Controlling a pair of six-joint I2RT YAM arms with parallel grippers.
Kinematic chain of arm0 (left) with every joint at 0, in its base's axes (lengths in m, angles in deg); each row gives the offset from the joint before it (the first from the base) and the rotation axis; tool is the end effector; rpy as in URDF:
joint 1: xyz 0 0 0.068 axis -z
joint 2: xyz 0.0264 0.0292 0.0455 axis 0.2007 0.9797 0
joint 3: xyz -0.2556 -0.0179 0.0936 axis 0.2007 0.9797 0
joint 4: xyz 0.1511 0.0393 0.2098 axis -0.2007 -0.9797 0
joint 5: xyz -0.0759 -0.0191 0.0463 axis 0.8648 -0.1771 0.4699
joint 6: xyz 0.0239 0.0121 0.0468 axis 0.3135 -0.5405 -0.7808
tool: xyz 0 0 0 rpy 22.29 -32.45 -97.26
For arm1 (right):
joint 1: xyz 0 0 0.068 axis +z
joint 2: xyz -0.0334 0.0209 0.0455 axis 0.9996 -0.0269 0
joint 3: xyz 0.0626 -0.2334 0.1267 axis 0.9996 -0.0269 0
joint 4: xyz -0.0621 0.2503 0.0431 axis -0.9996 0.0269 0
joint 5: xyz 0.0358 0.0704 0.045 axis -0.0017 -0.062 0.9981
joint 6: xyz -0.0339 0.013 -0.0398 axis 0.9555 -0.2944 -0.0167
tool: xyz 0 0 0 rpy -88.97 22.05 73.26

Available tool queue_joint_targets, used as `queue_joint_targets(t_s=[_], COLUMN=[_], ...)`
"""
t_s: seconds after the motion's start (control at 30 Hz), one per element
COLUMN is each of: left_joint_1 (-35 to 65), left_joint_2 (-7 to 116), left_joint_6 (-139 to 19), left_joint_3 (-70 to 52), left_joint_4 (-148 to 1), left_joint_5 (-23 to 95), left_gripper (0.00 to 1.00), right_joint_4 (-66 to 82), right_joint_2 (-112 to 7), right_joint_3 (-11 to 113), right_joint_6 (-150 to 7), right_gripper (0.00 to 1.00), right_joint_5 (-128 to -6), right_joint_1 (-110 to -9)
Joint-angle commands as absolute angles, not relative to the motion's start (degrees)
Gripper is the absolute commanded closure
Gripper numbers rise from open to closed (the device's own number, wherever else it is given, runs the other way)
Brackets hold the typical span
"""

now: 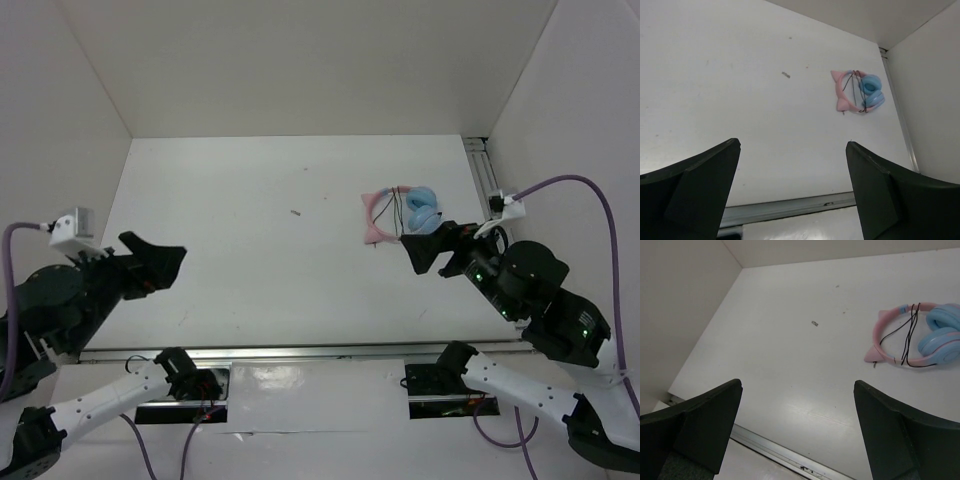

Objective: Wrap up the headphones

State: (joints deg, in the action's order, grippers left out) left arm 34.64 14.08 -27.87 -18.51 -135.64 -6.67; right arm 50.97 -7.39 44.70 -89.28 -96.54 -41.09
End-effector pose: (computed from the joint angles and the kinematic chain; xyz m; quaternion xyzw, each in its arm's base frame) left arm 0.0336 -0.0059 0.4607 -0.1708 0.7516 -0.2574 0.5829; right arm 0.0664 0.0523 0.4351 -0.0265 0.7619 0.2519 0.5961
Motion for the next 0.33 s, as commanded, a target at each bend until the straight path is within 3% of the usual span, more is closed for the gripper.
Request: queue_joint_targets(t_s=[0.0, 0.3], left_joint_1=[34.04, 33.42], left_joint_2=[10.62, 7.27], left_joint_6=[-26.62, -25.38], left_joint_3=[-21.53, -19.79], left_joint_4=[-146.96, -153.57], left_joint_5=[-8.22, -7.7], left_gripper=[0.0, 0.0], right_joint_4=[57.4, 59.34], right_joint_2=[-6.48, -3.84], right_joint_3=[47.15, 46.27], right_joint_6=[-87.9, -87.9], right_gripper=[0.0, 0.0], right_joint_5=[-96.0, -100.22], right_joint_1=[-40.82, -40.82])
